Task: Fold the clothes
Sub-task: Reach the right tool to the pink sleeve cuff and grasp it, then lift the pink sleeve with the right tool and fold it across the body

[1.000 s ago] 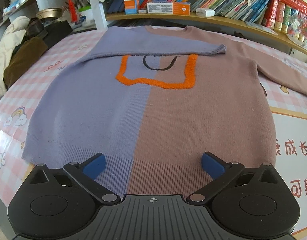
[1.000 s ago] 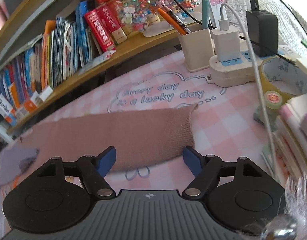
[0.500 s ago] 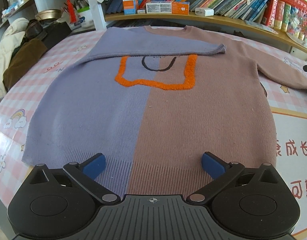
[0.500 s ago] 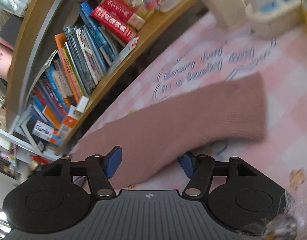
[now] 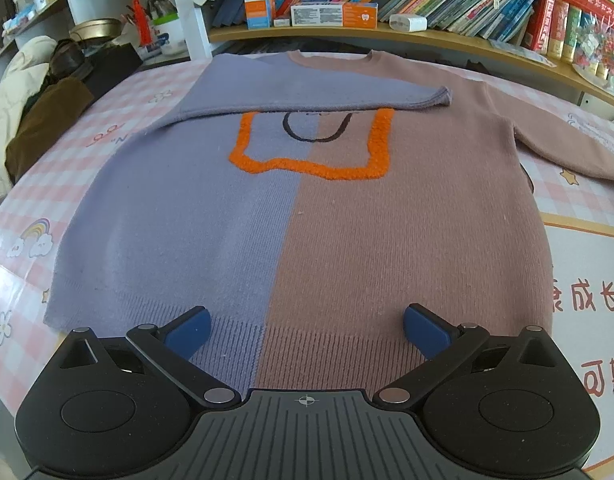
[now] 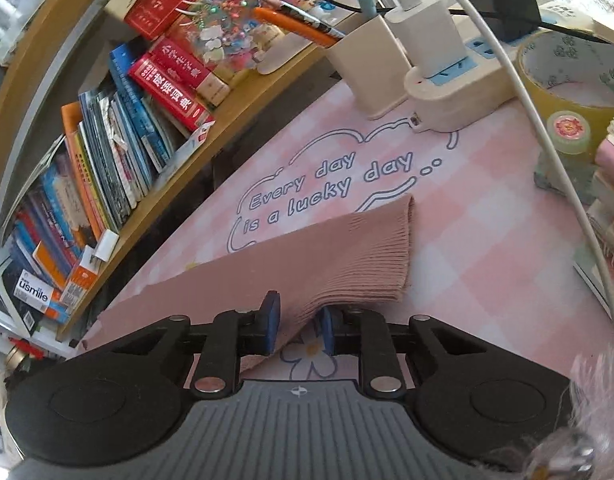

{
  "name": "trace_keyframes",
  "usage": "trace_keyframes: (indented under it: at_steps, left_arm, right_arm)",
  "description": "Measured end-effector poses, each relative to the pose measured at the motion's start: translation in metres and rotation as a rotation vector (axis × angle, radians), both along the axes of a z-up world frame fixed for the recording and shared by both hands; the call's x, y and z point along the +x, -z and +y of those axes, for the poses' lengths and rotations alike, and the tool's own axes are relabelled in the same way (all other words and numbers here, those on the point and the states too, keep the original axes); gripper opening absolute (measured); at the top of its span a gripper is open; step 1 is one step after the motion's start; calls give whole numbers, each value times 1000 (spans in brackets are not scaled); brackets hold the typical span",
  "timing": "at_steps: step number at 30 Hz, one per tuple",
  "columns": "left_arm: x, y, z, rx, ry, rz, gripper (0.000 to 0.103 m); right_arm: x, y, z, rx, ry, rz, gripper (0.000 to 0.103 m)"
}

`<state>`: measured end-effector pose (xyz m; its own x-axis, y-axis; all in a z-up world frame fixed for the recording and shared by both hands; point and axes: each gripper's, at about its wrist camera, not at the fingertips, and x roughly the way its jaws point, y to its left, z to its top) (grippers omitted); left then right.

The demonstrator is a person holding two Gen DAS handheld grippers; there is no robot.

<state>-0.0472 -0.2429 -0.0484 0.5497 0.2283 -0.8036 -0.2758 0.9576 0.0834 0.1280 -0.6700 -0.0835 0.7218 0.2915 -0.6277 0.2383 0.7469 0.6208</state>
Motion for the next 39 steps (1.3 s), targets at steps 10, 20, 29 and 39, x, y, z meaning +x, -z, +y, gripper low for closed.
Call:
trace_keyframes:
  at_steps: [10, 20, 29, 39]
  left_arm:
    - [0, 1, 5, -32, -6, -6, 103]
    - [-2, 3, 9, -52, -4, -18, 103]
    - [2, 0, 8, -19, 52, -6, 103]
    - [4, -26, 22, 32, 169, -148, 103]
  right_arm:
    - [-1, 4, -15, 79, 76, 22, 17]
    - [-2, -4, -19, 112, 70, 10, 5]
    - [5, -48, -3, 114, 15, -102, 5]
    - [10, -97, 52, 82, -33, -188, 5]
